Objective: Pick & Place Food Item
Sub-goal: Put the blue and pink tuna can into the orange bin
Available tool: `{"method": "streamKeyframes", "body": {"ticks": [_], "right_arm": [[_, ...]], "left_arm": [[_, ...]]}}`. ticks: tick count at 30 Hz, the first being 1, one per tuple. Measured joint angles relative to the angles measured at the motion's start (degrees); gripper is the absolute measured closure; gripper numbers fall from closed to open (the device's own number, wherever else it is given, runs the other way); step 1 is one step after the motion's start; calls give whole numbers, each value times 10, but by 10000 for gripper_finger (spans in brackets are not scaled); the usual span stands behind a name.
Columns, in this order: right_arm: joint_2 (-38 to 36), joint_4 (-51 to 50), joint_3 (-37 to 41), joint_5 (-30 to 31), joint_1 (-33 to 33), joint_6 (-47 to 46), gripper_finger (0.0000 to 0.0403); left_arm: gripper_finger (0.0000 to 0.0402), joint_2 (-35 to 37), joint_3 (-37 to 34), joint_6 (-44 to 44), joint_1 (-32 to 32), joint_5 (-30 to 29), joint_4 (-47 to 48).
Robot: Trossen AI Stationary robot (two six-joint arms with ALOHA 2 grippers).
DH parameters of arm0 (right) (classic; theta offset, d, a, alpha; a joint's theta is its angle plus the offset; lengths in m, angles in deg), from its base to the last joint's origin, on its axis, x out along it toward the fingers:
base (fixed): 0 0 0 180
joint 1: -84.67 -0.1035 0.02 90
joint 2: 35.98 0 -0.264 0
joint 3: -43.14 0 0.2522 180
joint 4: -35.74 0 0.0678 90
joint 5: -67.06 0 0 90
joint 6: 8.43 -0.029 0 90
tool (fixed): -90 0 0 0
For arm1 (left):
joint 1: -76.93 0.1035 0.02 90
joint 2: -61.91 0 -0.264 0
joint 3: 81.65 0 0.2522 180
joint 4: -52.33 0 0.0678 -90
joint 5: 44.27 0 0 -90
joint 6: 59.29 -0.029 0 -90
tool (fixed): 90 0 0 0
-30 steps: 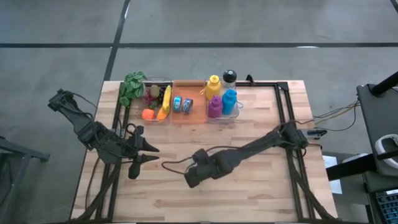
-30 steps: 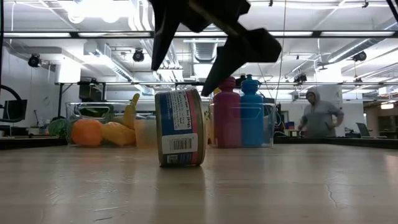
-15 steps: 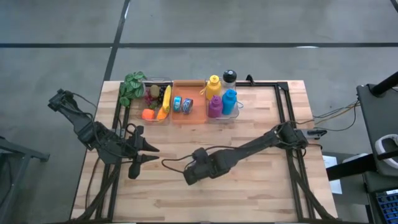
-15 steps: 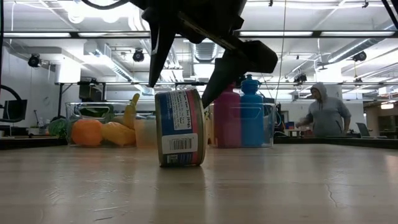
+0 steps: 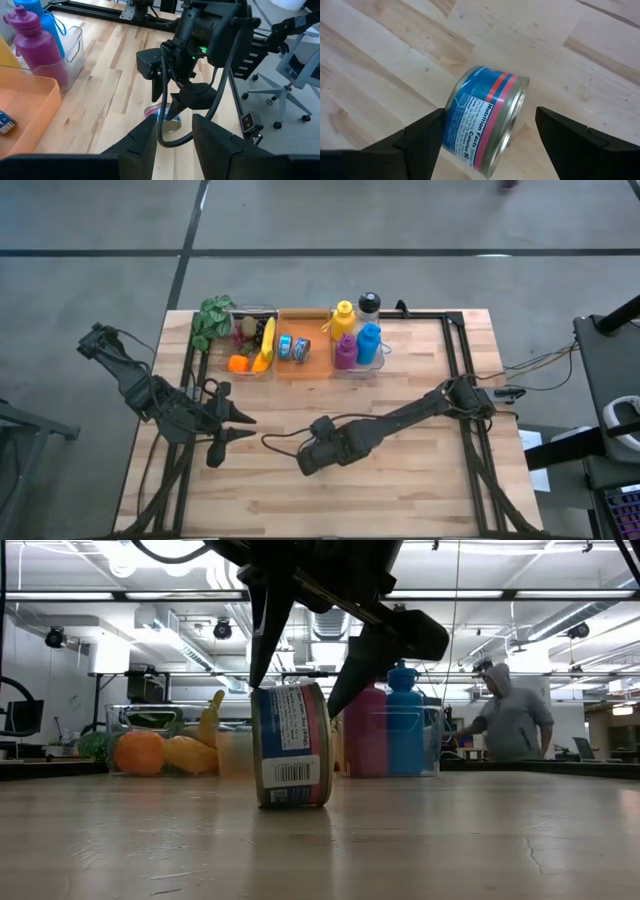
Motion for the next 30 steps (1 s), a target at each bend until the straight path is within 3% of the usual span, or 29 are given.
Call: {"method": "streamKeyframes", "body": {"ticks": [14, 30], "right_arm": [[0, 0, -22, -7, 2, -5, 80], [30, 21, -15, -27, 3, -22, 104]], "left_arm": [[274, 0, 0, 0, 0, 0, 13], [275, 0, 0, 0, 4, 0, 16]]}}
